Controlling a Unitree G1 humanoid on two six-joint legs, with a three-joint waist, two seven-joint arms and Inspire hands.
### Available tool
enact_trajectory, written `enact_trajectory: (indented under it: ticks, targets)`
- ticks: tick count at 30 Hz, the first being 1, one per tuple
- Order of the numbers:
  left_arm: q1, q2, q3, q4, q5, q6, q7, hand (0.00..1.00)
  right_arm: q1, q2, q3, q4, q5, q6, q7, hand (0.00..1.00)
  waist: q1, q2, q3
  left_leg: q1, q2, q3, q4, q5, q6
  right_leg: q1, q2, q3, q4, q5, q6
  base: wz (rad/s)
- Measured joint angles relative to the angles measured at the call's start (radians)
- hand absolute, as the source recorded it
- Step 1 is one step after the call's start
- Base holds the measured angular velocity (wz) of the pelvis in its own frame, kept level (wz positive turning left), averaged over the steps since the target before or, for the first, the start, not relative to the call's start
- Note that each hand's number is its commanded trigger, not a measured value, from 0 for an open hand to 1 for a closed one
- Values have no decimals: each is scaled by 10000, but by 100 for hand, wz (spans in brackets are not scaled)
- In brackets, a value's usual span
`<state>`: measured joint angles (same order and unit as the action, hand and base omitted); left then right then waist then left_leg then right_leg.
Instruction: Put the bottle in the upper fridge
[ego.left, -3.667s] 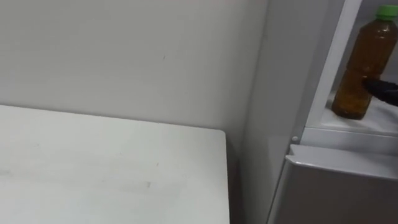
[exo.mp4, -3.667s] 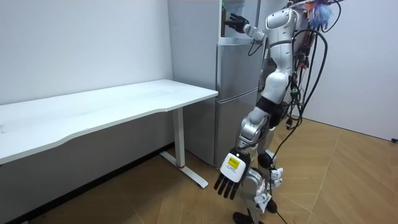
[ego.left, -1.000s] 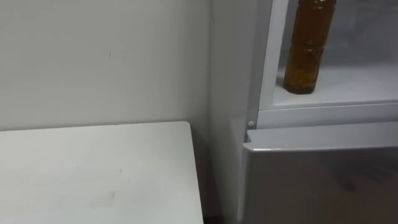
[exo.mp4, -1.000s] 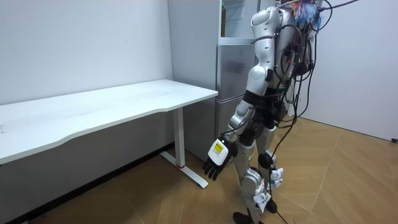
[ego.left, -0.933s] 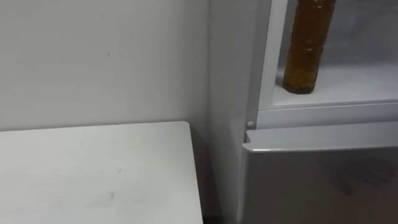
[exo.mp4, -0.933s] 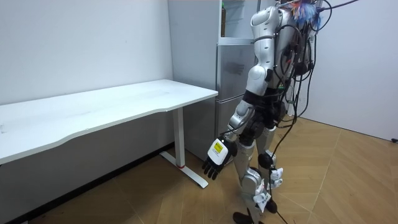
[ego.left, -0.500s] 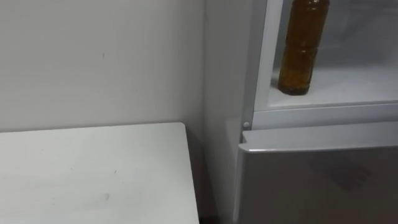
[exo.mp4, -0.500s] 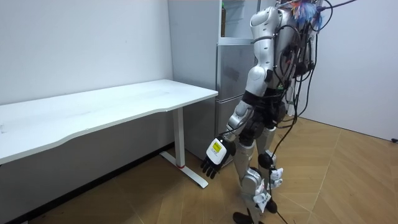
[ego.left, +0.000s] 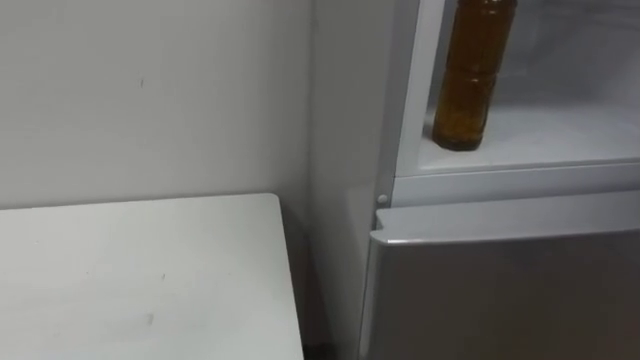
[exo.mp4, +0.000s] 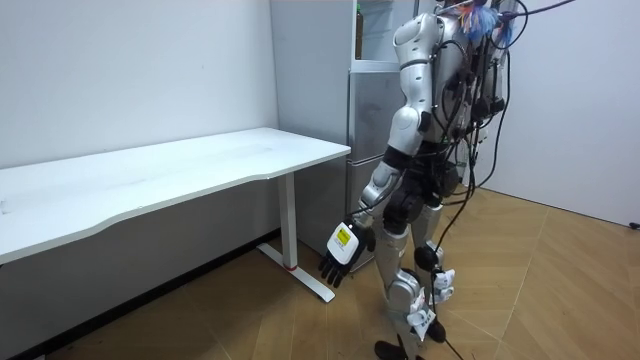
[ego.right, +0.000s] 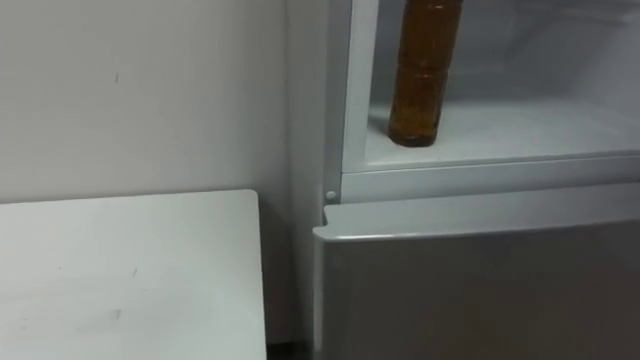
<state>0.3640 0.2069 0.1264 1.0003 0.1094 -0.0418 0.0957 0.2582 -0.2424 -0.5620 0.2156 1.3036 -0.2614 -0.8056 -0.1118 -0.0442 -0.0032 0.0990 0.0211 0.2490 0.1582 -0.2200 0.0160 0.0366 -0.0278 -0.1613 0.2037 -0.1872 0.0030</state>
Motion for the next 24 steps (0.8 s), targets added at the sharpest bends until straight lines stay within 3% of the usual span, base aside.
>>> enact_trajectory:
  ticks: [4, 9, 13, 17, 24]
  targets:
    - [35, 6, 213, -329, 26, 2, 0, 0, -127, -93, -495, -2, 325, -77, -224, 0, -38, -125, 18, 0, 3, 8, -2, 0, -2, -9, 7, 26, 1, -47, 1, 0]
    - [40, 42, 299, -377, 23, 5, -3, 0, -259, -480, -584, -3, 309, -99, -324, 0, -246, -149, 11, 14, 4, 16, -53, 0, -3, -26, 3, 1, 10, -47, 1, 0]
    - [31, 41, 479, -380, 124, 6, -158, 0, -453, -516, -1348, -358, 276, -107, -540, 0, -309, -143, 11, -30, 0, 35, -59, 1, -4, -170, 13, 45, 89, -48, -1, -3]
    - [17, 33, 550, -387, 126, 54, -220, 0, -616, -736, -1392, -516, 253, -303, -732, 0, -334, -180, 25, -18, 3, 112, -59, -2, -7, -220, 19, 147, 174, -59, -6, -9]
    - [17, 40, 763, -519, 295, 66, -338, 0, -710, -808, -1727, -2200, 256, -358, -784, 0, -498, -126, 22, -178, 1, 215, -69, -3, -7, -381, 23, 237, 296, -62, -7, -4]
